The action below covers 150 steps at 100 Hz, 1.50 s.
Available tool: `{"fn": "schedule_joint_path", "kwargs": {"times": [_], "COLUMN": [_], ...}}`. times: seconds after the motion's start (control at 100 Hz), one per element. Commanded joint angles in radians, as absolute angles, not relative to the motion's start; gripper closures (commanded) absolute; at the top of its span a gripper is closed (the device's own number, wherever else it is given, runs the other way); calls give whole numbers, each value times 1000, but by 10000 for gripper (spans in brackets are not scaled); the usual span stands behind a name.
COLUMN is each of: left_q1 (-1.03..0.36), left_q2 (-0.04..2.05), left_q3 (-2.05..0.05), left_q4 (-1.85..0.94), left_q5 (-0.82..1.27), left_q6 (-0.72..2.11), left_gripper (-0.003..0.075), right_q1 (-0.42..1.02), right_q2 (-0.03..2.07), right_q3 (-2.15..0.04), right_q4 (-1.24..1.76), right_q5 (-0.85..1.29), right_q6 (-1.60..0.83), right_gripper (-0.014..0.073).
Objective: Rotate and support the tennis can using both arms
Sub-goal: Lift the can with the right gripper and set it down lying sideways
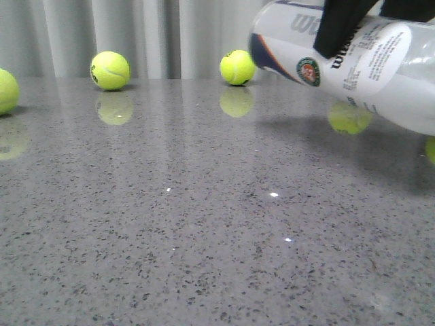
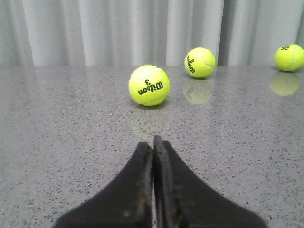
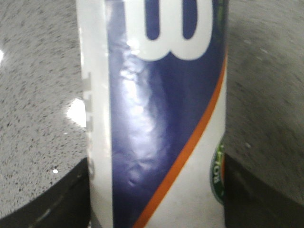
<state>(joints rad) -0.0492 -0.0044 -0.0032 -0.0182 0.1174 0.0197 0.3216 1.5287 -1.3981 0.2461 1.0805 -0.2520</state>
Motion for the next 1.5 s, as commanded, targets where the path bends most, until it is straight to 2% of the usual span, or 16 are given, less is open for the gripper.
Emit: {"fn": "schedule_joint_path", "kwargs": {"times": [0.0,0.52,0.98,1.05,1.17,1.24,1.29,1.49], "left_q1": [-44,-44,-44,-44,-44,-44,-44,-44], "left_q2": [-44,-44,-44,-44,-44,-44,-44,-44], "left_q3": [44,44,44,44,44,44,44,44], "left_q4": [-27,-27,-27,-27,-27,-27,-27,-27], "left_q5": [35,35,35,35,35,35,35,35], "left_q6": [15,15,15,15,15,15,15,15], "left_gripper": [741,741,741,741,741,741,741,741], "right_q1": [356,496,496,496,496,496,496,496], "right_q2": [1543,1668,1730,1728,1727,1727,1727,1726], "right_q3": [-1488,-1547,-1547,-1547,-1547,-1547,-1547,-1547], "right_q4": [266,267,270,270,270,271,271,271], "right_q5": [1100,1097,1081,1073,1074,1074,1078,1077], "right_q6": [-347,-1103,-1133,-1132,-1131,-1131,-1131,-1131], "right_gripper": [308,278,276,225,30,-52,-76,-73]}}
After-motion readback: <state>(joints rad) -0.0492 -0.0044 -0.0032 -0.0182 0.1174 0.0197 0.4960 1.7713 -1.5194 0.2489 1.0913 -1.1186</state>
